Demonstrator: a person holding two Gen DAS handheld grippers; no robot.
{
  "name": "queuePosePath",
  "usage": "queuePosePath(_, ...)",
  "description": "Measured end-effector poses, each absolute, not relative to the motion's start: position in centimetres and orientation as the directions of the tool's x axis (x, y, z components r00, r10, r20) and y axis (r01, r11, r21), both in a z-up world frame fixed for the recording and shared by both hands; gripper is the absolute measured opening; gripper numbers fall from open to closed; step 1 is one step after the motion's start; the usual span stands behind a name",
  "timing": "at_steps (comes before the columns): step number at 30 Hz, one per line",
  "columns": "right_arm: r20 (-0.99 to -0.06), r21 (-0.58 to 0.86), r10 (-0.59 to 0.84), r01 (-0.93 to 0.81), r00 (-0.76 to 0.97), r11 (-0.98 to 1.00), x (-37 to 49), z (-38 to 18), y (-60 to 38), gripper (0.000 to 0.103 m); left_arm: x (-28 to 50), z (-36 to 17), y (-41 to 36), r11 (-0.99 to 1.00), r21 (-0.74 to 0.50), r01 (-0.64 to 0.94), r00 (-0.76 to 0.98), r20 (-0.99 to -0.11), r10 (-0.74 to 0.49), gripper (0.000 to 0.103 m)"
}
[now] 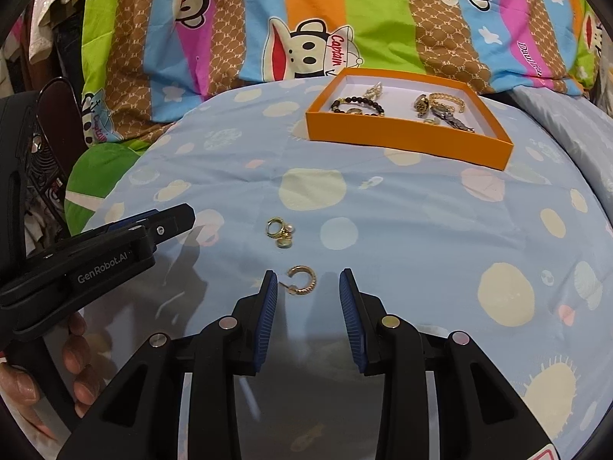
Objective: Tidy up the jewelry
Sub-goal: 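Move both tools back to the remaining earrings on the sheet, then grasp a gold hoop earring with the right tool while the left tool grasps a pearl earring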
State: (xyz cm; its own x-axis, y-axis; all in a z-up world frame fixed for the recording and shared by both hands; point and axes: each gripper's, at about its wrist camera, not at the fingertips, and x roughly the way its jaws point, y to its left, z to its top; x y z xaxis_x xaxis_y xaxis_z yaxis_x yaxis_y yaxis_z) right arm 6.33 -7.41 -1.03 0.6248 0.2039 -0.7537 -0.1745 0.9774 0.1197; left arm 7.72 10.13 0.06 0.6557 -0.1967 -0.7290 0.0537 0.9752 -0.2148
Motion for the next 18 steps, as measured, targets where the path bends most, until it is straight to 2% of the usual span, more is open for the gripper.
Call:
queuePosePath(3, -0.769, 0.098, 0.184, -0.172, 0.612, 0.980, 6.6, -1.3, -6.9, 0.031, 7.8, 0.0, 10.0, 0.974, -0.218, 0.060, 0.653, -0.729, -0.203, 0.039)
queuePosePath(7, -0.773, 0.093, 0.172, -0.160, 0.611, 0.983, 6.8, -1.4, -6.9, 0.019, 7.7, 0.1, 9.9, 0.974, -0.216, 0.069, 0.656, -0.726, -0.208, 0.039)
queuePosePath(18, -0.758, 0.117, 0.145, -0.085, 0.636, 0.989, 6.5, -0.9, -9.4, 0.018, 7.8, 0.3, 8.3, 0.967, -0.221, 0.128, 0.638, -0.728, -0.251, 0.043)
